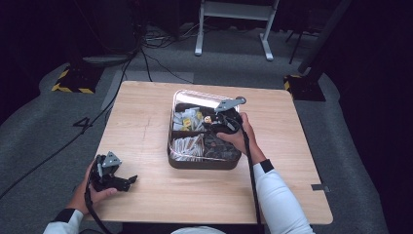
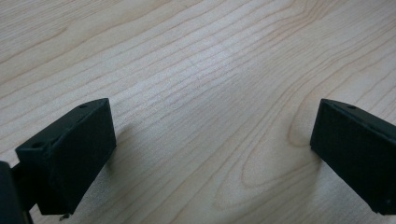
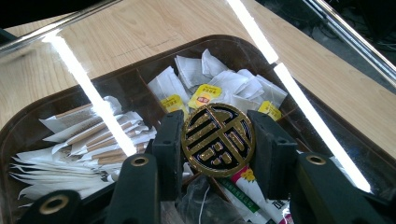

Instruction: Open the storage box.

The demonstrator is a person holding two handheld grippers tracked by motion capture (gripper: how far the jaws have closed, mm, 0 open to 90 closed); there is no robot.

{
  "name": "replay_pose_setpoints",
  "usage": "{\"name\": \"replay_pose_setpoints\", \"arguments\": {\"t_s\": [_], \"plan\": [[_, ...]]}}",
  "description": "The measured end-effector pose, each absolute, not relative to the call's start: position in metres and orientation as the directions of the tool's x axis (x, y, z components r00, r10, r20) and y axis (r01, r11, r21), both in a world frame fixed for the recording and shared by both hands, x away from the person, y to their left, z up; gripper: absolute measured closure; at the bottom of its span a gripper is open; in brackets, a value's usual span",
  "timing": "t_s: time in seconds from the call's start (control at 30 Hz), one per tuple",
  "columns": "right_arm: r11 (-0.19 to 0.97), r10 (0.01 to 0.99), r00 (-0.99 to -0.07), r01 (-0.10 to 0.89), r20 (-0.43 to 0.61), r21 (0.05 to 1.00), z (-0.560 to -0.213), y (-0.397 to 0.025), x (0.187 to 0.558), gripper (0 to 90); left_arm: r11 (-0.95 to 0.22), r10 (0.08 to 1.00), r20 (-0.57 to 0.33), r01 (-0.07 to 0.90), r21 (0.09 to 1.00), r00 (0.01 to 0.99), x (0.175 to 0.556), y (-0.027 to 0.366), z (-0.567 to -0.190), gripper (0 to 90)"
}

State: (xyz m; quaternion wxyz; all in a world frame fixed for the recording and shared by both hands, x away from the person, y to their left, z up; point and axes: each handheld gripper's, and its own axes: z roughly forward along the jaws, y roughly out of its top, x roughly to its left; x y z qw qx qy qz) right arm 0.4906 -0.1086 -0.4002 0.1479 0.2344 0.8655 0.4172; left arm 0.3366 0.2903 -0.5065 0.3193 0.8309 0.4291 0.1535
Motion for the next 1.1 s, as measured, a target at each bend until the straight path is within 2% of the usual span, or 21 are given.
{"name": "replay_pose_setpoints", "arguments": {"t_s": [0.57,1.1], "plan": [[0.554,0.526,-0.847,0.27,-0.08,0.787,-0.389,-0.119,0.483,58.9,-0.429,0.81,-0.018,0.614,0.662,0.586,0.337,0.29,-0.506,0.4],[0.563,0.556,-0.826,0.29,-0.094,0.774,-0.388,-0.166,0.475,58.9,-0.43,0.809,-0.019,0.614,0.662,0.587,0.337,0.29,-0.506,0.4]]}}
